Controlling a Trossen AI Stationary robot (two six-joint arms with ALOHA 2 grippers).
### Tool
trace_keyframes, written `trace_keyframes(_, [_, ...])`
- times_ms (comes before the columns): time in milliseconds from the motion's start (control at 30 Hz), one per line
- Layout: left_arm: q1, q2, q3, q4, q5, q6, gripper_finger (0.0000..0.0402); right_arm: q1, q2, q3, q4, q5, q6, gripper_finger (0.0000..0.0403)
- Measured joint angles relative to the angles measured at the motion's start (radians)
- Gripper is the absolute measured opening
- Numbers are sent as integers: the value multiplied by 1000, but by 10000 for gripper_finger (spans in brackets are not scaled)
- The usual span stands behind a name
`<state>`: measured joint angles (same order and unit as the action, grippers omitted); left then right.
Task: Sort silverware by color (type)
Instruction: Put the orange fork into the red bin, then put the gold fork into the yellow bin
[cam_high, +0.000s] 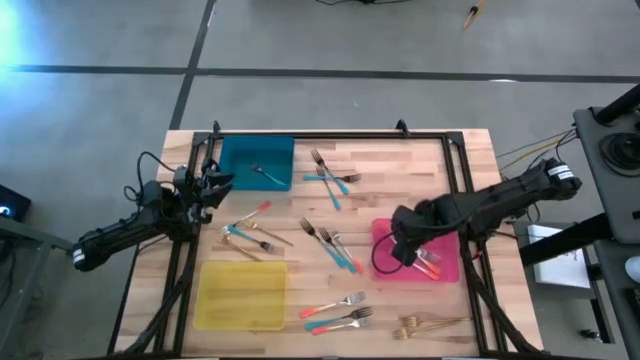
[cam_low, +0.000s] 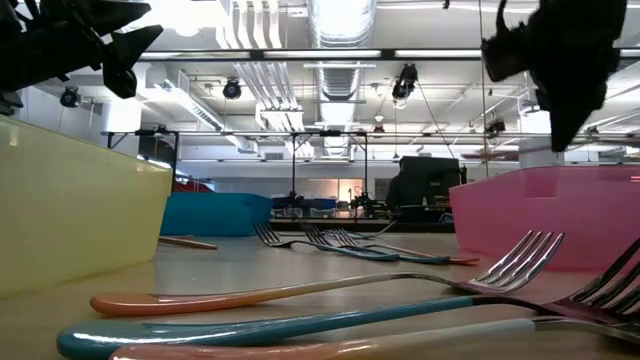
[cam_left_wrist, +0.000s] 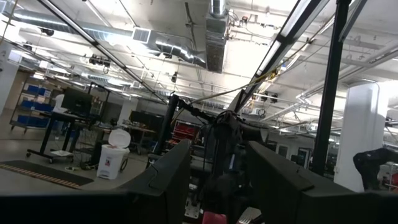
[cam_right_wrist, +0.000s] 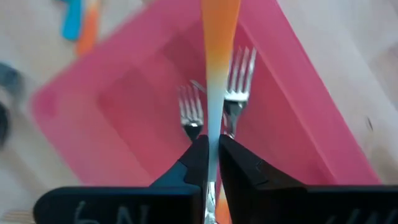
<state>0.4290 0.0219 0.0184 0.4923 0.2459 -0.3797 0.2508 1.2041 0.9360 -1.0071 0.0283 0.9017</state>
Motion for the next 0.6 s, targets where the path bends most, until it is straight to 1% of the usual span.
trace_keyframes(167, [0, 0, 0, 0, 0, 0, 141, 0, 7, -38, 4, -3, 31, 41])
trace_keyframes(367, [0, 0, 0, 0, 0, 0, 141, 0, 8, -38, 14, -4, 34, 71])
trace_keyframes(500, [0, 1, 0, 0, 0, 0, 141, 0, 8, -21, 34, -69, 39, 89])
trace_keyframes(600, [0, 1, 0, 0, 0, 0, 141, 9, 8, -9, 61, -119, 55, 91])
